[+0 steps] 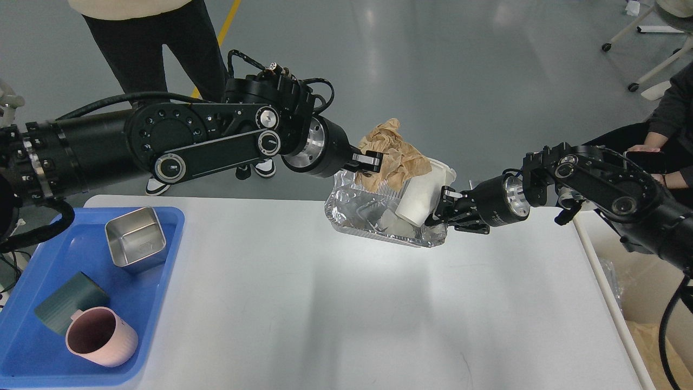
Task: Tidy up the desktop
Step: 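Lower the brown cloth into the foil tray and open the left gripper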
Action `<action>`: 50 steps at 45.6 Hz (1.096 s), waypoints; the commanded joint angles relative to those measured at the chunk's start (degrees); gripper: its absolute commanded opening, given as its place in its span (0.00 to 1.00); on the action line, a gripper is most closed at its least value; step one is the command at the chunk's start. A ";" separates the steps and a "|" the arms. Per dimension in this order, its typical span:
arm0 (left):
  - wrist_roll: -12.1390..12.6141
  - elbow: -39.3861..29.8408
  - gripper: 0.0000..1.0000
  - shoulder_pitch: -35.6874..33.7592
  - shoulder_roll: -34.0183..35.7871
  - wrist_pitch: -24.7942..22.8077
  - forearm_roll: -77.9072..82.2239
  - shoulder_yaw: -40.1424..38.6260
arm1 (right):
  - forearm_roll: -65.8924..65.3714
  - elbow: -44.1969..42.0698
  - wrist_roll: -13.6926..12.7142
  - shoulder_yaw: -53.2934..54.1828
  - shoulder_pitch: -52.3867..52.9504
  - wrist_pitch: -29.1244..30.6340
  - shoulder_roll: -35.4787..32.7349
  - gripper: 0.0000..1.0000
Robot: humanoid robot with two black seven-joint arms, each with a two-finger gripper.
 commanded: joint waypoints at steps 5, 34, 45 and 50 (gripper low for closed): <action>0.03 0.87 0.04 1.84 -1.16 0.19 0.46 0.27 | -0.17 -0.10 0.00 -0.03 -0.28 0.00 -0.01 0.00; 0.03 3.24 0.13 7.82 -3.53 0.28 4.24 0.18 | -0.34 -0.72 0.09 -0.12 -0.63 0.00 -0.36 0.00; -0.05 3.77 0.96 8.61 -3.62 2.74 4.07 -0.70 | -0.34 -0.72 0.09 -0.12 -0.72 0.00 -0.36 0.00; -0.05 3.77 0.96 8.53 -3.62 3.01 3.71 -2.27 | -0.34 -0.72 0.09 -0.12 -0.63 0.00 -0.36 0.00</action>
